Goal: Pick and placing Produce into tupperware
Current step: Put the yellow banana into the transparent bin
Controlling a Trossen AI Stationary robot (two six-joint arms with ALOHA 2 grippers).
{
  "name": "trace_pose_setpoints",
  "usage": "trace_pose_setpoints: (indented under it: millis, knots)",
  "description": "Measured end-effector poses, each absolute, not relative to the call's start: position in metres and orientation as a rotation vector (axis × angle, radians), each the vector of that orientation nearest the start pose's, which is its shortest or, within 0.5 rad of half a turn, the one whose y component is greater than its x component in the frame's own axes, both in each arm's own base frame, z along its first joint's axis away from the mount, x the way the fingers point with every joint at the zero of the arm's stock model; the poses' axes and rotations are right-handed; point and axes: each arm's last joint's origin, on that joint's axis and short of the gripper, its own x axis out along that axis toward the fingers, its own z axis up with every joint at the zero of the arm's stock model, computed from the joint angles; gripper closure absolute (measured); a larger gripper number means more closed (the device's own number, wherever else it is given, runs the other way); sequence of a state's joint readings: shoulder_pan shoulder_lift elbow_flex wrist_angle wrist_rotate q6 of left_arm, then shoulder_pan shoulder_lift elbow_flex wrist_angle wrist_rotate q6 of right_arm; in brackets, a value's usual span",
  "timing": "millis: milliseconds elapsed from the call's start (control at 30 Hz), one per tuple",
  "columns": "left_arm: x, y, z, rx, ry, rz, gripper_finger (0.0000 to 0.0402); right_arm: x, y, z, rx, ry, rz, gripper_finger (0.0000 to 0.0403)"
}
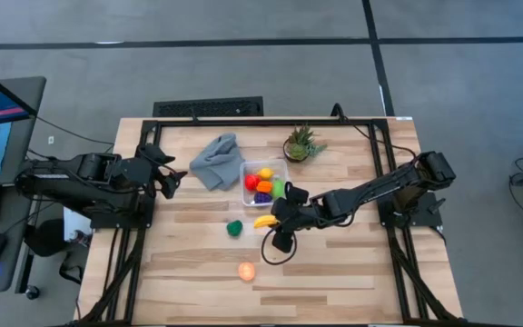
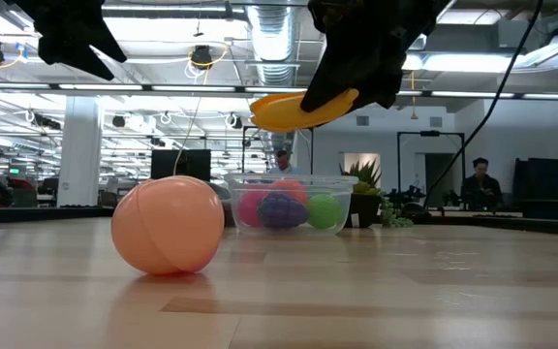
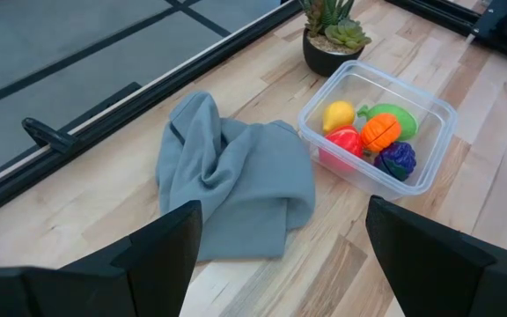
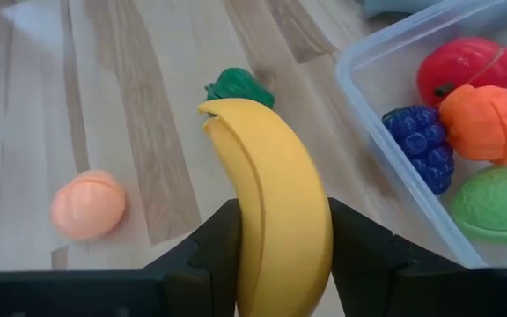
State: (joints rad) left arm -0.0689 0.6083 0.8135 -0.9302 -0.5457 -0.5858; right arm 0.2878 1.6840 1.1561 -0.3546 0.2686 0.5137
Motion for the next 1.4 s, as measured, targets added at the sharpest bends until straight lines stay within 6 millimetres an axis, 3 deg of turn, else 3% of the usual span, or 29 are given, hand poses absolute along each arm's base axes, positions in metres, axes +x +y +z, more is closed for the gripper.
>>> trace_pose_setpoints:
  millis: [200, 567, 767, 1067, 1400]
  knots:
    - [0.101, 0.008, 0.302, -0.33, 0.537, 0.639, 0.0093, 0.339, 0.091, 0.224, 0.233, 0.806, -0.218, 0.0214]
    - [0.101, 0.008, 0.302, -0.33, 0.537, 0.641, 0.0093, 0.334, 0.088, 0.239, 0.214, 0.756, -0.222, 0.0229]
    - [0.101, 0.008, 0.302, -0.331, 0.536, 0.641, 0.0093, 0.327, 0.085, 0.254, 0.199, 0.708, -0.242, 0.0212]
    - [0.101, 0.008, 0.302, -0.338, 0.528, 0.645, 0.0093, 0.313, 0.078, 0.283, 0.167, 0.595, -0.3, 0.0231]
    - [0.101, 0.008, 0.302, -0.342, 0.527, 0.646, 0.0093, 0.294, 0.07, 0.312, 0.145, 0.484, -0.359, 0.0205]
